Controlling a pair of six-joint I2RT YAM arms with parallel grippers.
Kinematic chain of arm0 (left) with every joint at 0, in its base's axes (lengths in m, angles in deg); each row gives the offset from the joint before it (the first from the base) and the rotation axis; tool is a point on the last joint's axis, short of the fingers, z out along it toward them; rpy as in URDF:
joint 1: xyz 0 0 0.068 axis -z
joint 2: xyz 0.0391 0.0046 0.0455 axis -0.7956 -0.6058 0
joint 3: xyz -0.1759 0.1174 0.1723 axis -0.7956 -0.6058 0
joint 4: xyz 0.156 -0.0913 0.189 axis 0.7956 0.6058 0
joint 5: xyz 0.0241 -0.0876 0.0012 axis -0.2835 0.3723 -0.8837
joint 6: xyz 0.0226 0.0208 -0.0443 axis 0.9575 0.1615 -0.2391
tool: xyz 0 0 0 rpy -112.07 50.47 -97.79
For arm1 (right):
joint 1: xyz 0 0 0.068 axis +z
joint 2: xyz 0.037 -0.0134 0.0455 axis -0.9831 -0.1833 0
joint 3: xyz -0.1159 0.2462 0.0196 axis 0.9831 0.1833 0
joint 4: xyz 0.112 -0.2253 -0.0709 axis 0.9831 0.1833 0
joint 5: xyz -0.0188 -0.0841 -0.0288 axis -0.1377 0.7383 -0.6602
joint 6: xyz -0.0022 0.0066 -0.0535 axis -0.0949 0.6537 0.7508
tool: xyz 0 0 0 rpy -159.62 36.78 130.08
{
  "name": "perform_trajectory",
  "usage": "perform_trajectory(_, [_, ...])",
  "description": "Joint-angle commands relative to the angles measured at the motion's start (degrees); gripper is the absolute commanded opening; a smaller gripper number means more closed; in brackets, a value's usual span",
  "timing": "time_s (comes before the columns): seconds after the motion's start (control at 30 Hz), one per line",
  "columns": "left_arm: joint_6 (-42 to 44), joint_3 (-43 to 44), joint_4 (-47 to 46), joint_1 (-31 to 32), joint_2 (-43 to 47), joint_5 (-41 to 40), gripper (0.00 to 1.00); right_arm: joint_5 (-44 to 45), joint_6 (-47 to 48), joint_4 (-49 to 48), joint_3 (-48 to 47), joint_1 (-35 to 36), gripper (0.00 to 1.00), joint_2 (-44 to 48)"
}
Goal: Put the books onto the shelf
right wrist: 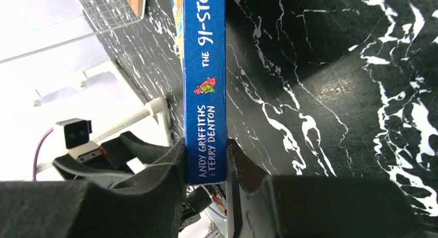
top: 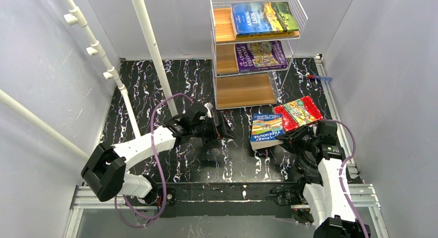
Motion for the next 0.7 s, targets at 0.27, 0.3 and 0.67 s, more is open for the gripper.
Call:
perform_trajectory(0.27, [-11.0,-7.5,-19.7,-0.8,-2.8,5.3,0.98,-6.2,-14.9,0.0,1.5,1.5,0.01,11.9])
perform_trajectory(0.3, [-11.8,-7.8,-21.3,-0.8,-2.9,5.4,0.98,-6.5,-15.7,0.0,1.5,1.6,0.01,12.4])
perform_trajectory(0.67, [-22.7,-11.2,-39.8,-0.4,-9.5,5.3,0.98,-8.4,-15.4,-0.5,0.8,2.5,0.01,13.9])
